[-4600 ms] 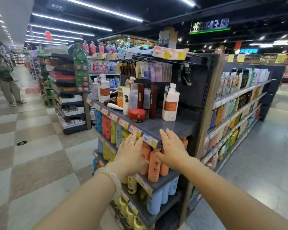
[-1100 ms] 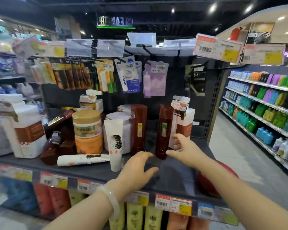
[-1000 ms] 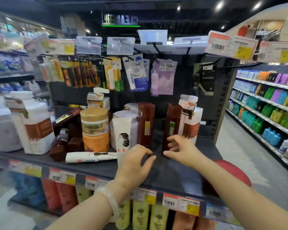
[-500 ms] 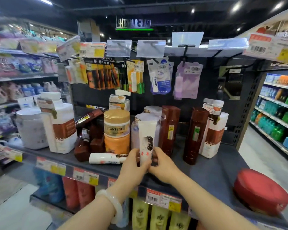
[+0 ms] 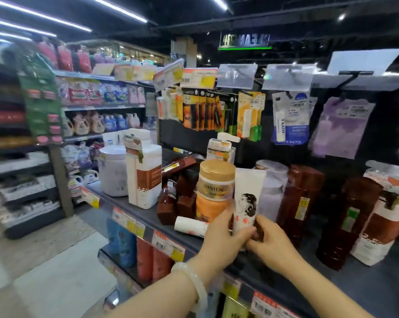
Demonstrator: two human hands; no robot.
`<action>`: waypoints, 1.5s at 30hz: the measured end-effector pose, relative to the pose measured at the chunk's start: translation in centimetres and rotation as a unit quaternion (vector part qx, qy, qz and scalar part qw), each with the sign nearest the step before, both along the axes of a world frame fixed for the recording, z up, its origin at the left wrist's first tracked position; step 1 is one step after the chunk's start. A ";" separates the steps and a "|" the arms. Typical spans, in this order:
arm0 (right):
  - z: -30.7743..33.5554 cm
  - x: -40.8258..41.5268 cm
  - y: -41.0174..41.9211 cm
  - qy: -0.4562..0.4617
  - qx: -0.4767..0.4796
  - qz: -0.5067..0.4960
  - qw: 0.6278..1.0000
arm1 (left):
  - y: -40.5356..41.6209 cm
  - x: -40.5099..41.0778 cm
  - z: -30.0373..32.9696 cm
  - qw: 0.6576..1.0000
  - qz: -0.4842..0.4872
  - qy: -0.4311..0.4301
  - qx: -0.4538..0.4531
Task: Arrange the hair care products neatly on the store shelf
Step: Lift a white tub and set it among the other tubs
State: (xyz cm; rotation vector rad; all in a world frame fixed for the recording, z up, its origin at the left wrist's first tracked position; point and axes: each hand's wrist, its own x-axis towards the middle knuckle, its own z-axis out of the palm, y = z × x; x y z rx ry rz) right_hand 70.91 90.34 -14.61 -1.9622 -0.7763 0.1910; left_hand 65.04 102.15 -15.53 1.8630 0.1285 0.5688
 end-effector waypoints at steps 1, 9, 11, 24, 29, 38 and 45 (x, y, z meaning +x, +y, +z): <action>0.3 -0.2 0.7 -0.005 0.002 0.011 1.000 | 0.5 -0.4 0.2 1.000 0.007 -0.002 -0.004; 1.0 -3.2 10.1 -0.050 0.006 0.050 0.997 | 9.2 -4.1 0.7 0.998 0.068 -0.007 0.003; 0.8 -4.2 13.3 -0.061 0.012 0.045 0.997 | 12.2 -5.3 0.9 0.997 0.076 -0.010 0.004; 0.1 -10.9 34.2 -0.009 -0.038 0.071 0.997 | 35.3 -13.3 0.8 0.989 0.144 -0.018 0.031; 2.5 -9.6 37.0 -0.112 -0.013 0.008 0.994 | 40.2 -11.7 0.7 0.991 0.135 0.000 0.021; 7.4 -6.1 40.0 -0.253 0.001 -0.042 0.967 | 44.7 -5.8 1.0 0.996 0.092 -0.003 0.004; 8.4 -4.2 41.9 -0.246 -0.110 -0.103 0.958 | 47.2 -2.3 -1.3 0.999 0.014 0.030 -0.032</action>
